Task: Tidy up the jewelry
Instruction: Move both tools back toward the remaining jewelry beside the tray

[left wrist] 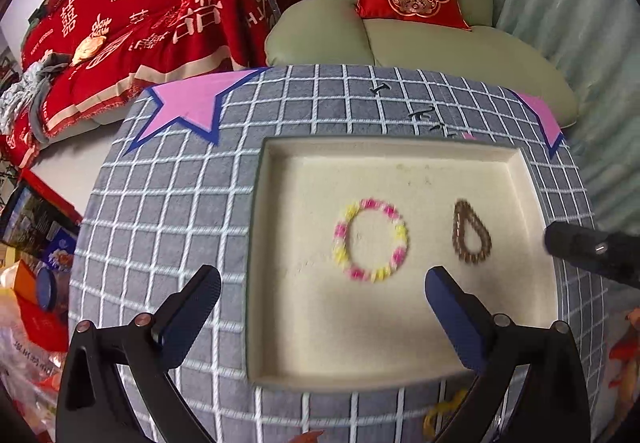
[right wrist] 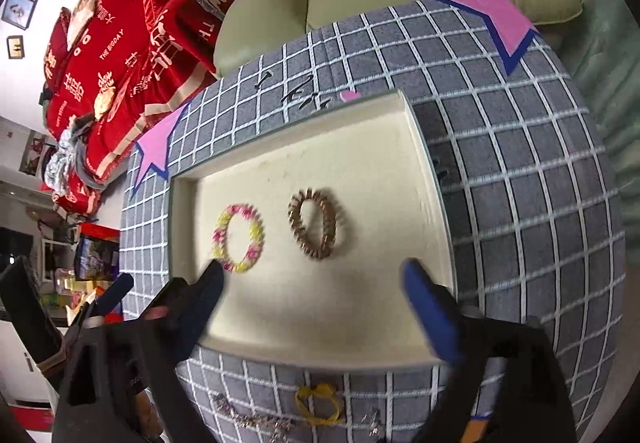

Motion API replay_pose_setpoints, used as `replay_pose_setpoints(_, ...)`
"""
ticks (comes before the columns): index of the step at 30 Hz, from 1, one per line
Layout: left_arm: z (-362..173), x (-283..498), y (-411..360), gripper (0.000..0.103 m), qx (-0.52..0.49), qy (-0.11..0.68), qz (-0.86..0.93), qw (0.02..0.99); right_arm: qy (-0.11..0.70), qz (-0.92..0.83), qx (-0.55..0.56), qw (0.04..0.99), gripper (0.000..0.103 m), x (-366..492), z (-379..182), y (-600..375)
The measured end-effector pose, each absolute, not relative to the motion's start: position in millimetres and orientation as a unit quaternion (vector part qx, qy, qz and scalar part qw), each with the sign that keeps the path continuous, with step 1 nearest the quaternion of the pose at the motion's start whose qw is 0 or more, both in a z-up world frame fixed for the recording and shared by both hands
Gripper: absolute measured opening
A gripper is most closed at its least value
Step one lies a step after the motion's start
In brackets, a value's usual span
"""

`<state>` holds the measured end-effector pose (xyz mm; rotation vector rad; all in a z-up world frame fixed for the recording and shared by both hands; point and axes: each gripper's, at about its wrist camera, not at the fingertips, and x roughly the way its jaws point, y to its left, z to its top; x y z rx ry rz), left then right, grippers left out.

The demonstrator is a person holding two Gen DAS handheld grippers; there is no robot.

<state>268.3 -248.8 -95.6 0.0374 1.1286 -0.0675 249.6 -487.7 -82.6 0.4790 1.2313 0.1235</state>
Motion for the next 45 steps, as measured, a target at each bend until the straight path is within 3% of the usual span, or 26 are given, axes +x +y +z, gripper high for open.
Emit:
replay_pose_setpoints(9, -90, 204, -231, 0.103, 0.036, 0.543, -0.037, 0.838, 0.551, 0.062, 0.209, 0.806, 0.103, 197, -71, -477)
replay_pose_setpoints(25, -129, 106, -186, 0.103, 0.024, 0.603, -0.023, 0.797, 0.617, 0.013, 0.196, 0.762, 0.103, 94, -111, -480)
replay_pose_setpoints(45, -164, 116, -161, 0.099, -0.052, 0.633, -0.010, 0.772, 0.644, -0.044, 0.162, 0.746, 0.103, 56, -143, -481)
